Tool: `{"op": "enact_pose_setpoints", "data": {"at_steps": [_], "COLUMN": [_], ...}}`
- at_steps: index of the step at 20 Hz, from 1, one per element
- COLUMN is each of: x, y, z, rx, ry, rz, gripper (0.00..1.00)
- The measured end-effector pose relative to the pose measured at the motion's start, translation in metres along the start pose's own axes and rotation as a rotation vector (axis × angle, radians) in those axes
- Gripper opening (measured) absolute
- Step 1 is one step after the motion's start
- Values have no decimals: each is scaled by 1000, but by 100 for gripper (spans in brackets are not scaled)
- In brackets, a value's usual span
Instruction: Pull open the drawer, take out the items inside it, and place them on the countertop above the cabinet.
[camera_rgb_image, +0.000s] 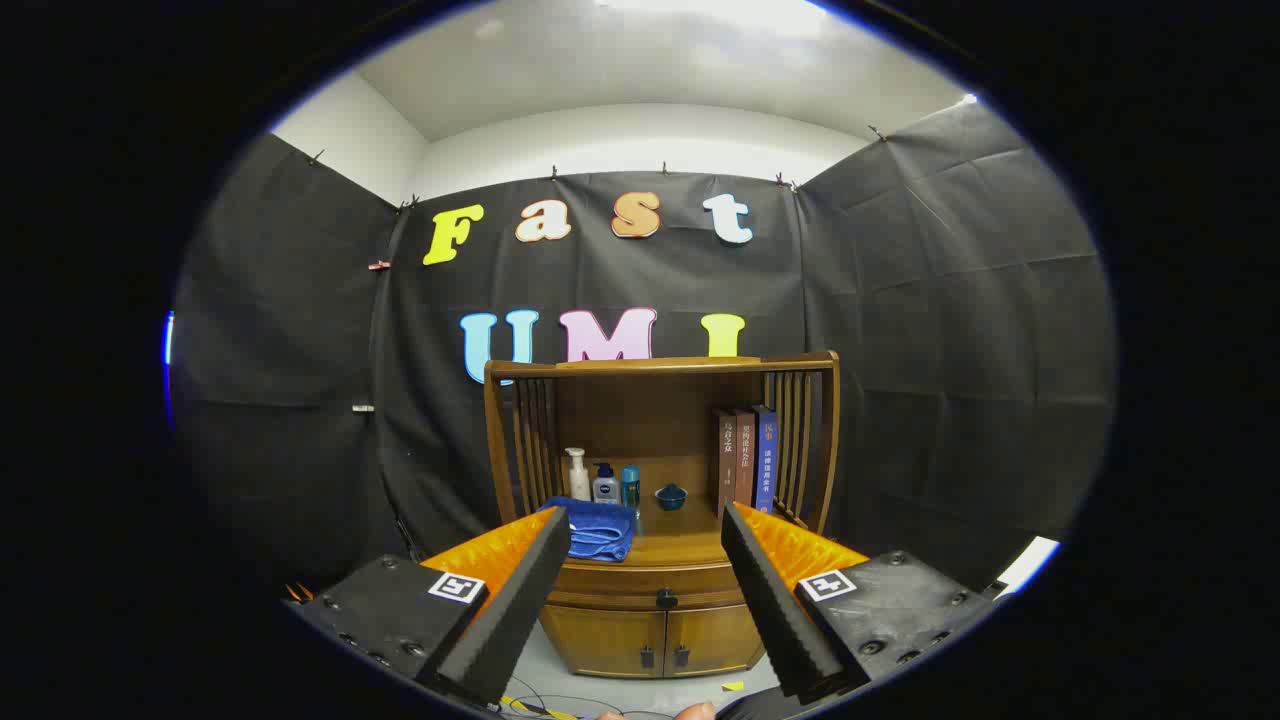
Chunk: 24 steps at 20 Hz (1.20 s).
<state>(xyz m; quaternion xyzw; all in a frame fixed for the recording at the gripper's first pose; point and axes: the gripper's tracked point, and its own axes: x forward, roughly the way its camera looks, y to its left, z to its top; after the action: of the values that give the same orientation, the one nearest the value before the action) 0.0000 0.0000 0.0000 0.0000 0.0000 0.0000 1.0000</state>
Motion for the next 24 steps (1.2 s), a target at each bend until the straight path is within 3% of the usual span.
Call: {"op": "enact_pose_setpoints", "data": {"at_steps": [18,24], "x": [-2,23], "y": [-2,-3], "z": [1,-21], "rx": [-4,0], "ry": [2,-7], "rz": [3,20], "gripper": [98,98]}}
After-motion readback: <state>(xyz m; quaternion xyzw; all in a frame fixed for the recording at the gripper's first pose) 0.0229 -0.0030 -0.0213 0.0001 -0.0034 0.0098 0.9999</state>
